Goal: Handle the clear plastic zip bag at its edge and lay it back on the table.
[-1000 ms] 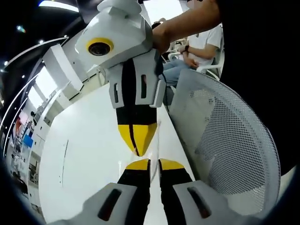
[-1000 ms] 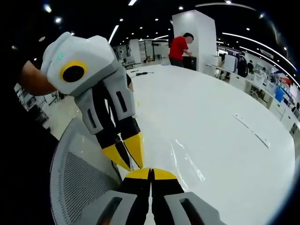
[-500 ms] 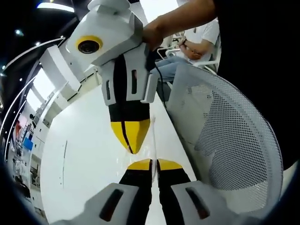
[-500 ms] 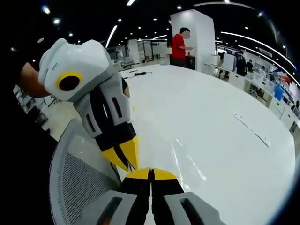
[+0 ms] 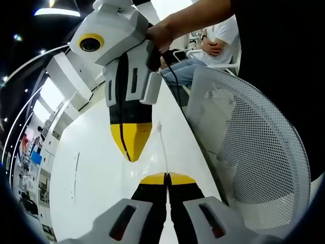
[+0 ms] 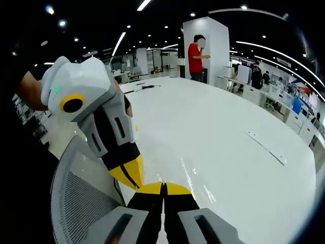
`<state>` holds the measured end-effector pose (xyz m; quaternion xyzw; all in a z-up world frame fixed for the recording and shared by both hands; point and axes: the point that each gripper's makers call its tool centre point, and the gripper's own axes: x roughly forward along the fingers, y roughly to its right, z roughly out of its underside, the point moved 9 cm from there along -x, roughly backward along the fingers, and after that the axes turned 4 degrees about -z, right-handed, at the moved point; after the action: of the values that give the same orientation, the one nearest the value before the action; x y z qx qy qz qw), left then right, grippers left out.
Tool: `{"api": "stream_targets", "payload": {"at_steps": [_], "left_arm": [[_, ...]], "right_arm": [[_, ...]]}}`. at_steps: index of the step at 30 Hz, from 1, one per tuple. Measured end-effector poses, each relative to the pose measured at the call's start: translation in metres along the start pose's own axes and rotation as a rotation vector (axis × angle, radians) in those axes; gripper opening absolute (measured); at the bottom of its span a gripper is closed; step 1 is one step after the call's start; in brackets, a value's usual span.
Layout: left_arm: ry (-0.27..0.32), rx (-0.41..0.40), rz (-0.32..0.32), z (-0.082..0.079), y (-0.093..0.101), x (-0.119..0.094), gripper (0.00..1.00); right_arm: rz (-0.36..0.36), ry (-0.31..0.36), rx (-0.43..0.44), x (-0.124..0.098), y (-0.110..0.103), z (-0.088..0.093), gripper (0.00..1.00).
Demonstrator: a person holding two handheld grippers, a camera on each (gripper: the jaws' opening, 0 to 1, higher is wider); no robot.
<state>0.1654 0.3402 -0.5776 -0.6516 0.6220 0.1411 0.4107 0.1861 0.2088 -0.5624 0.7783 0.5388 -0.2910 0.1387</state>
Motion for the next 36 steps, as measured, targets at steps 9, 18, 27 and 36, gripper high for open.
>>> {"api": "stream_targets", "payload": {"at_steps": [9, 18, 27, 36], "left_arm": [[-0.017, -0.006, -0.003, 0.007, 0.003, 0.0, 0.0], [-0.014, -0.015, -0.01, 0.009, 0.0, 0.0, 0.0], [-0.021, -0.014, -0.019, 0.01, -0.003, -0.001, 0.0], [-0.031, -0.045, -0.038, 0.018, -0.009, -0.005, 0.0]], "right_arm": [[0.044, 0.038, -0.027, -0.006, 0.006, -0.011, 0.0], [0.096, 0.085, -0.065, -0.015, 0.01, -0.025, 0.0], [0.113, 0.117, -0.065, -0.018, 0.009, -0.03, 0.0], [0.112, 0.14, -0.064, -0.021, 0.006, -0.035, 0.0]]}}
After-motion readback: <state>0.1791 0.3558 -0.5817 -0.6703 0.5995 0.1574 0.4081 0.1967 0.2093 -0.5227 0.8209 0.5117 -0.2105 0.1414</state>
